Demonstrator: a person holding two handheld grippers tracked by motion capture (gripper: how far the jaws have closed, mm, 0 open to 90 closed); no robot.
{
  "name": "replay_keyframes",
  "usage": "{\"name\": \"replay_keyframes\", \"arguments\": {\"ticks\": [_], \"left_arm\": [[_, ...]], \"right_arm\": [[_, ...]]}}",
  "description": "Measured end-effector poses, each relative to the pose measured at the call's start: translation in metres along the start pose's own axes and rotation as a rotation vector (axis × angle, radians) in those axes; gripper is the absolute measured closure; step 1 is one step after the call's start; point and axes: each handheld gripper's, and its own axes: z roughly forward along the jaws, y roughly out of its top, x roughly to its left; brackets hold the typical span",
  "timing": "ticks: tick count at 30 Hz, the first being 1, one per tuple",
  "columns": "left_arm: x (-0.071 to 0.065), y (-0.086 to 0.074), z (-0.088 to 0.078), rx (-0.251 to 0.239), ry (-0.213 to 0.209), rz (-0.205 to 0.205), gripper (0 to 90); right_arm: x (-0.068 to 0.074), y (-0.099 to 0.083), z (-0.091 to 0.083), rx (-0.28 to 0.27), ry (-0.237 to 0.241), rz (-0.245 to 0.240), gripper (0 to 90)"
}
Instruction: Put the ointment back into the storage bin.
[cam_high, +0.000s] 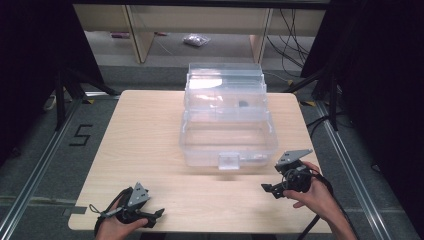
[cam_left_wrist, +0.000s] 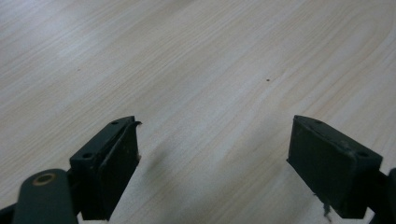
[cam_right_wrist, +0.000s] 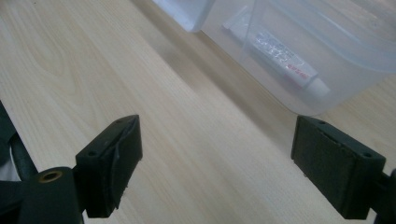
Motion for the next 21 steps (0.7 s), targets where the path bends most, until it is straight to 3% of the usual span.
{"name": "replay_keyframes", "arguments": {"ticks": [1,4,5,10,11,17,18,21], "left_arm": [[0.0,0.0,0.0,0.0,0.0,0.001,15.8],[0.0,0.0,0.0,0.001,-0.004,0.007,15.8],[0.0,0.0,0.0,0.002,-0.004,0.008,15.8],[0.0,0.0,0.0,-0.006,-0.001,0.0,15.8],[0.0,0.0,0.0,-0.006,-0.001,-0.001,15.8],[0.0,0.0,0.0,-0.007,-0.002,0.001,15.8],[-0.001,0.0,0.0,-0.02,-0.01,-0.014,15.8],[0.0,0.0,0.0,-0.002,0.002,0.001,15.8]], "right_arm": [[0.001,-0.001,0.0,-0.002,0.003,0.015,17.3],[0.001,-0.004,0.001,-0.009,-0.009,-0.006,17.3],[0.002,-0.004,0.0,0.01,0.003,0.006,17.3],[0.005,-0.009,0.0,0.01,0.007,0.03,17.2],[0.004,-0.01,0.003,-0.012,0.002,0.007,17.2],[0.007,-0.019,0.004,-0.004,-0.004,0.033,17.2],[0.006,-0.021,0.006,-0.018,-0.007,0.02,17.2],[0.008,-0.025,0.006,-0.017,-0.01,0.016,17.1]]}}
